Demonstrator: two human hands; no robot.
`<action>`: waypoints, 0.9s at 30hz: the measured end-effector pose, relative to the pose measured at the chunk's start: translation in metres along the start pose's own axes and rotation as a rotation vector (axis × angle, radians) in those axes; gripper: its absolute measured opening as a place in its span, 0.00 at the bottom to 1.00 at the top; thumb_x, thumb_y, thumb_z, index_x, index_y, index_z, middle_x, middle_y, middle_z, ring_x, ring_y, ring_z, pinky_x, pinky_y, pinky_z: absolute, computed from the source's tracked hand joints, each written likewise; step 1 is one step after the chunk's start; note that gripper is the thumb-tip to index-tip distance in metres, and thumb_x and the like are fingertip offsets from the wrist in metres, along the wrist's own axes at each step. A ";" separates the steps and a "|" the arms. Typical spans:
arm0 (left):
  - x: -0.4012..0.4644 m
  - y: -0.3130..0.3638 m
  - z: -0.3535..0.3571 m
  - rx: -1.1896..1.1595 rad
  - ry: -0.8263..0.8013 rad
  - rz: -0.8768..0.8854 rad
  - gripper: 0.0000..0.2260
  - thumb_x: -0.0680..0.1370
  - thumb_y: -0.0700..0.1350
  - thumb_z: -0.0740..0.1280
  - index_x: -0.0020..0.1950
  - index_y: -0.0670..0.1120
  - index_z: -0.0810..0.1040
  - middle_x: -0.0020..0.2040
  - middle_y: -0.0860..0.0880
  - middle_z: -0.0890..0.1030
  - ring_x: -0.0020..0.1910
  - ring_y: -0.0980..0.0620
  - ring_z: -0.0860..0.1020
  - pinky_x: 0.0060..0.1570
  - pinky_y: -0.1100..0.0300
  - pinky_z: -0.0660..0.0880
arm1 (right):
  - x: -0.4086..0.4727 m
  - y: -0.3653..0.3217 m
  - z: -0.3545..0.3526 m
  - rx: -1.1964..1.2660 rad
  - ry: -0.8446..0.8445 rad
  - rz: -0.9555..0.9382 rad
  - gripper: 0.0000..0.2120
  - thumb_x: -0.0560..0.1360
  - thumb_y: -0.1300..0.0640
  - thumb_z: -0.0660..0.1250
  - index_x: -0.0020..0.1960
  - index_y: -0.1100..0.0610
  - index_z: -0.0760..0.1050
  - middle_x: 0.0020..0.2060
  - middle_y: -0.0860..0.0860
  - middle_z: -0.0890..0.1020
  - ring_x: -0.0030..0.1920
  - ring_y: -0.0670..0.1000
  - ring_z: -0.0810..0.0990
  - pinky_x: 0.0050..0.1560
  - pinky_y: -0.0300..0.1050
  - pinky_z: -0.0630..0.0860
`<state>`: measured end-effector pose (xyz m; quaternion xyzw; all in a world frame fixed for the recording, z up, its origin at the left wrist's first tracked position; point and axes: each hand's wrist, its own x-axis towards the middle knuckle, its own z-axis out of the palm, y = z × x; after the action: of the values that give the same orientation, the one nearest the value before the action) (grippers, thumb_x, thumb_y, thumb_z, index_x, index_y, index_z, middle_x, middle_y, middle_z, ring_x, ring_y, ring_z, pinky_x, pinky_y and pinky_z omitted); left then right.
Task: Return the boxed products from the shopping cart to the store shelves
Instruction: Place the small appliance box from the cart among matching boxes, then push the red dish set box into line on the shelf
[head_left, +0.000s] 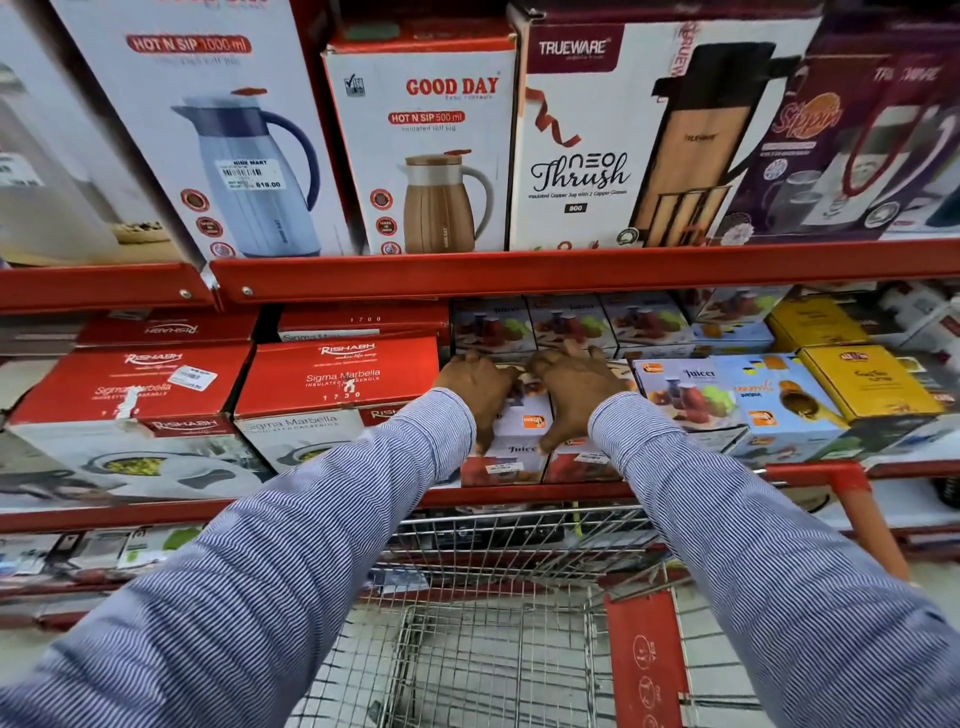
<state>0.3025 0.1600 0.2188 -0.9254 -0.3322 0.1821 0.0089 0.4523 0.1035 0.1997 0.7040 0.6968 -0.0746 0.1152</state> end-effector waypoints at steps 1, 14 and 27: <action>-0.001 0.000 0.000 0.016 0.003 -0.001 0.41 0.61 0.51 0.82 0.70 0.47 0.68 0.63 0.40 0.78 0.65 0.38 0.74 0.64 0.47 0.71 | -0.001 -0.001 0.000 -0.004 0.001 0.006 0.54 0.52 0.35 0.78 0.71 0.56 0.64 0.70 0.53 0.70 0.69 0.59 0.66 0.68 0.64 0.63; -0.145 -0.037 0.102 -0.909 0.716 -0.332 0.16 0.74 0.52 0.71 0.61 0.53 0.79 0.58 0.53 0.83 0.54 0.55 0.80 0.58 0.58 0.77 | -0.044 -0.087 0.032 0.892 0.454 0.118 0.39 0.69 0.52 0.75 0.75 0.47 0.61 0.72 0.47 0.70 0.70 0.47 0.69 0.69 0.46 0.69; -0.173 -0.127 0.155 -1.260 0.631 -0.650 0.22 0.71 0.45 0.76 0.62 0.47 0.72 0.51 0.50 0.82 0.46 0.51 0.80 0.37 0.73 0.71 | -0.017 -0.164 0.034 1.404 0.259 0.309 0.35 0.73 0.64 0.70 0.76 0.58 0.58 0.75 0.53 0.65 0.74 0.53 0.66 0.69 0.44 0.66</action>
<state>0.0483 0.1360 0.1484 -0.6199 -0.6095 -0.3253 -0.3720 0.2900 0.0787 0.1619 0.7055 0.3854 -0.4030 -0.4375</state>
